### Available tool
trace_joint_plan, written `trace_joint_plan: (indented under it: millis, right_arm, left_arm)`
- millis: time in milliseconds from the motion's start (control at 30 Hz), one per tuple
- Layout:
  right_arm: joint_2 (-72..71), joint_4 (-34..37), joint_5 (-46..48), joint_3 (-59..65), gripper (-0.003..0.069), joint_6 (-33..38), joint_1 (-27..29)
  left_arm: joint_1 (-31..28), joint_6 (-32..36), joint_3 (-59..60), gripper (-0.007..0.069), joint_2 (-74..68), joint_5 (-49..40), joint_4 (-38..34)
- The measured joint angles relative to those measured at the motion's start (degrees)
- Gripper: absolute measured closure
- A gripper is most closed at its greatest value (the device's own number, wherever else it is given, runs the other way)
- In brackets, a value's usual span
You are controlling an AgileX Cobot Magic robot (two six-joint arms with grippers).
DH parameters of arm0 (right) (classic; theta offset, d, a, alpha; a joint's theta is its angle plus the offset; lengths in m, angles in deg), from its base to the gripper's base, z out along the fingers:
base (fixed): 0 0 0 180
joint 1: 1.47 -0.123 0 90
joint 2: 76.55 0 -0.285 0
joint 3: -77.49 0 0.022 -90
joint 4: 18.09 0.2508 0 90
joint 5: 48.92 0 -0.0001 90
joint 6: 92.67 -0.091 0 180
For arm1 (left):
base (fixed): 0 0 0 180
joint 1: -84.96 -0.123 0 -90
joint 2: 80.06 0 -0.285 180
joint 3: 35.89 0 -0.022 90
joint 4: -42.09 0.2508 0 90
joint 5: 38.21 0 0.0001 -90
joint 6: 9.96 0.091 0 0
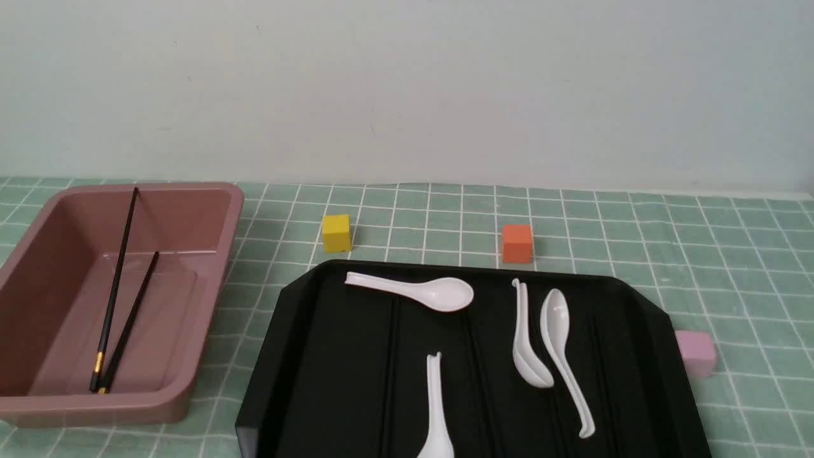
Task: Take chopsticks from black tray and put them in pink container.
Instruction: 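Reach over to the black tray and grasp a pair of chopsticks with the left gripper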
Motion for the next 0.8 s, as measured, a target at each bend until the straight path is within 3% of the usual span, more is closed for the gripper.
trace_joint_plan:
  millis: [800]
  right_arm:
    - [0.0,0.0,0.0,0.0,0.0419,0.0,0.0]
  left_arm:
    - [0.0,0.0,0.0,0.0543,0.0,-0.1,0.0]
